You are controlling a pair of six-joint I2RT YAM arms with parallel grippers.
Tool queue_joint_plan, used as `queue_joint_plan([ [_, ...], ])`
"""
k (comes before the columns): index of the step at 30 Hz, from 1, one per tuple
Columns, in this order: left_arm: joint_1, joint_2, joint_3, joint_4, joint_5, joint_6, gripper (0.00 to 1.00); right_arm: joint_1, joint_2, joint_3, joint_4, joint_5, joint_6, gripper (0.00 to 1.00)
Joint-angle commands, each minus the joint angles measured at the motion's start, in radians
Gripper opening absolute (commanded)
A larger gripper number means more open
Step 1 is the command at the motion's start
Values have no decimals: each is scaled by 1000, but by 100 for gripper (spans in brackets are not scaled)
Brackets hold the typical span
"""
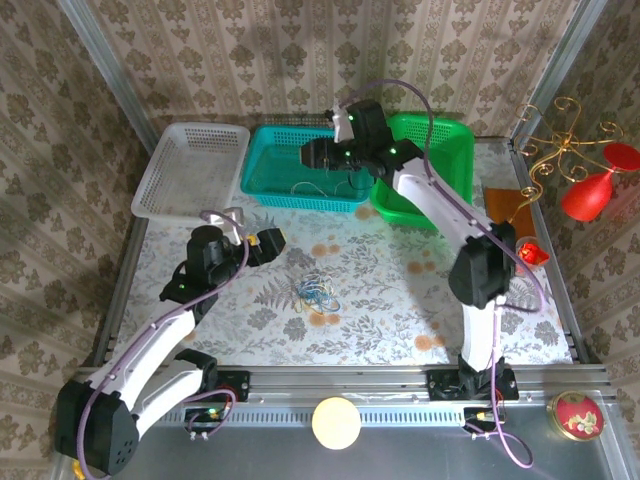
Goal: Untangle the cables
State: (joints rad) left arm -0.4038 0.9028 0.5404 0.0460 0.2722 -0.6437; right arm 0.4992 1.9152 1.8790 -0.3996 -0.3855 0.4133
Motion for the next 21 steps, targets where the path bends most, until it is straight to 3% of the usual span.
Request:
queue_joint_plan([
  [1, 7, 9, 6, -11, 43, -20, 100, 28, -143, -215, 91, 26, -10, 62],
  [10, -35, 20, -14, -24, 57, -38, 100, 99, -448, -821, 255, 102, 61, 59],
  [14, -97, 47, 0, -47, 33, -25, 100, 122, -430, -963, 339, 105, 109, 54],
  [18, -144, 74, -7, -39, -3, -29, 100, 139, -350, -1011, 408, 69, 153, 44],
  [21, -160, 84, -11, -35, -18, -34, 100, 149, -307, -1045, 464, 46, 182, 41],
])
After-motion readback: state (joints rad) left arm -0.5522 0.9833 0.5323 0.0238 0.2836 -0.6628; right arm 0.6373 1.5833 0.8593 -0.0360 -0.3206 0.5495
